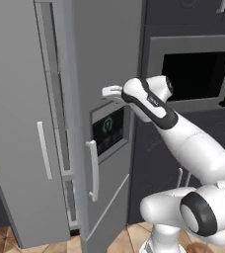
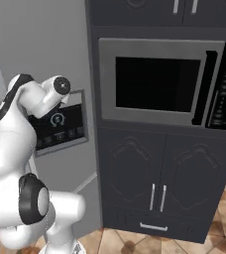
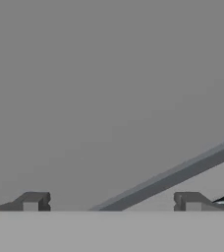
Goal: Take the bottled waters from the counter and place them in the freezer to freeze. Close the freezer door after placing the bottles.
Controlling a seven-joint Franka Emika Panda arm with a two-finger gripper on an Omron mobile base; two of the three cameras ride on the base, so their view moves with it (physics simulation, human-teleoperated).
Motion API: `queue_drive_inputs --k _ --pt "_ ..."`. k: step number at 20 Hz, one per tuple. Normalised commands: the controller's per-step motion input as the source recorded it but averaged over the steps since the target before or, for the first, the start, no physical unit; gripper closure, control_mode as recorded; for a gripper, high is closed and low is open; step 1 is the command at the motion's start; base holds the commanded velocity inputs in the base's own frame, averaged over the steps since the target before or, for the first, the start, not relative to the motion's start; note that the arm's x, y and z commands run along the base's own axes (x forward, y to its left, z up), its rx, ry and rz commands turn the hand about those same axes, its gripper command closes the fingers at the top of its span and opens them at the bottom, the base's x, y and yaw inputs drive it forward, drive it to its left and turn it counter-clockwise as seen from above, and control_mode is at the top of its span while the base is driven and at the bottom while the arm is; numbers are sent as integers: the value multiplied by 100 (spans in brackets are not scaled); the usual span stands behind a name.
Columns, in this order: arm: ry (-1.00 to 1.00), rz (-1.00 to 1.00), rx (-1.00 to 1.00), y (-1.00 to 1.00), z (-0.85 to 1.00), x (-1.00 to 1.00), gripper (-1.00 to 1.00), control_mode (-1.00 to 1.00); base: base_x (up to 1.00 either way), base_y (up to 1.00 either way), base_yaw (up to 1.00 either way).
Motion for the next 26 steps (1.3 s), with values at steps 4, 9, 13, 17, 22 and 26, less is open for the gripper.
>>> queue_drive_inputs --k 4,9,13,17,22,26 --pt "6 -15 0 18 1 22 -100 -100 0 0 0" --pt "4 -15 -3 2 28 18 -100 -100 0 0 0" --pt "0 -19 -10 1 38 23 -100 -100 0 0 0" --pt "3 -16 -11 6 26 23 -100 -100 0 0 0" --pt "0 -14 -10 8 2 27 -100 -100 0 0 0" --pt "-3 -13 -6 8 0 42 -100 -100 0 0 0"
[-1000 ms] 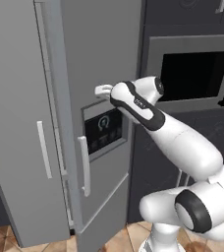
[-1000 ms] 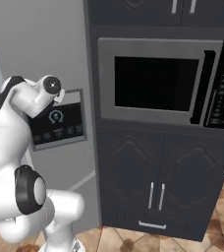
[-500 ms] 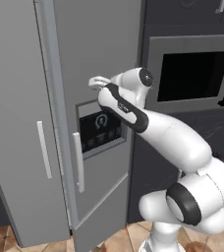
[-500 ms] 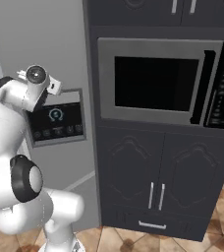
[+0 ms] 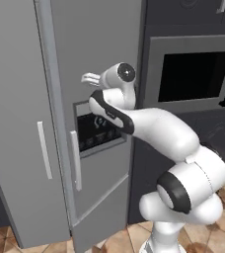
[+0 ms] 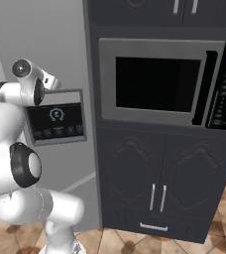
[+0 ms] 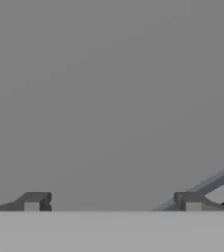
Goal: Take the bottled waters from the counter and place them in the freezer to freeze. Close the freezer door after placing the bottles.
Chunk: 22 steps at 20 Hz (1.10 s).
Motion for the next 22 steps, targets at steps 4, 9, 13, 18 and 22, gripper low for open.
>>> queue_drive_inputs --k 4,9,13,18,22 --pt "0 -5 -5 1 0 50 -100 -100 0 0 0" --pt "0 0 -3 0 0 49 -100 -100 0 0 0" --pt "0 0 -3 0 0 48 -100 -100 0 0 0" --pt "0 0 -3 0 0 43 -100 -100 0 0 0" --pt "0 0 -4 0 0 38 -100 -100 0 0 0"
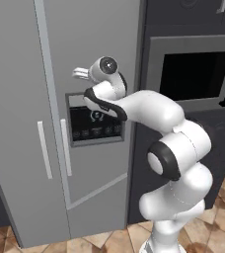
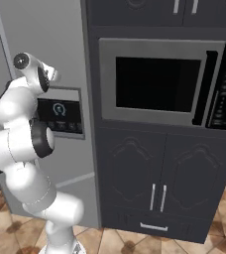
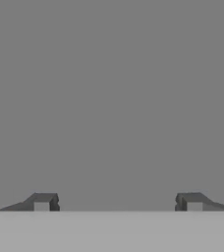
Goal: Take the bottled waters from the counter and place them in the freezer to freeze. Close the freezer door after placing the bottles.
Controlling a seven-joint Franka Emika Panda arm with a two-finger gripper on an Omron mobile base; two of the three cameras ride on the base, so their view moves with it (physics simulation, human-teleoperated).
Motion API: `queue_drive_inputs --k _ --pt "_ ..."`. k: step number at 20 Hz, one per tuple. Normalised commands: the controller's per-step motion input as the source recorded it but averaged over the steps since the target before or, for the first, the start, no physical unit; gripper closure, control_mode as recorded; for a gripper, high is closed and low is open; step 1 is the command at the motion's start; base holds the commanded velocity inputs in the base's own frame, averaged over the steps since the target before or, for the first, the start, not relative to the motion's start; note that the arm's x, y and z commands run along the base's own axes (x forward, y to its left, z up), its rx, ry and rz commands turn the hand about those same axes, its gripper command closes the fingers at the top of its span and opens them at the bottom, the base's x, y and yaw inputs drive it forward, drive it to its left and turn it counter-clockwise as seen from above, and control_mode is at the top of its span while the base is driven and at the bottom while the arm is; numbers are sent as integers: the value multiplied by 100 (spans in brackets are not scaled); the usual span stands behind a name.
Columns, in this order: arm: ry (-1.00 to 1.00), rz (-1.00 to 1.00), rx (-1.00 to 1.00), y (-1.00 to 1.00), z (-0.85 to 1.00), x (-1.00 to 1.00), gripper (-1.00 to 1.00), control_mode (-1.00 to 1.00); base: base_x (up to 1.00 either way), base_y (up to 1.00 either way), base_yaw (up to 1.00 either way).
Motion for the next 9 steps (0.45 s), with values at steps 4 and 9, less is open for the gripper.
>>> queue_drive_inputs --k 4,9 --pt "0 0 -4 0 0 36 -100 -100 0 0 0" --pt "0 0 -4 0 0 32 -100 -100 0 0 0"
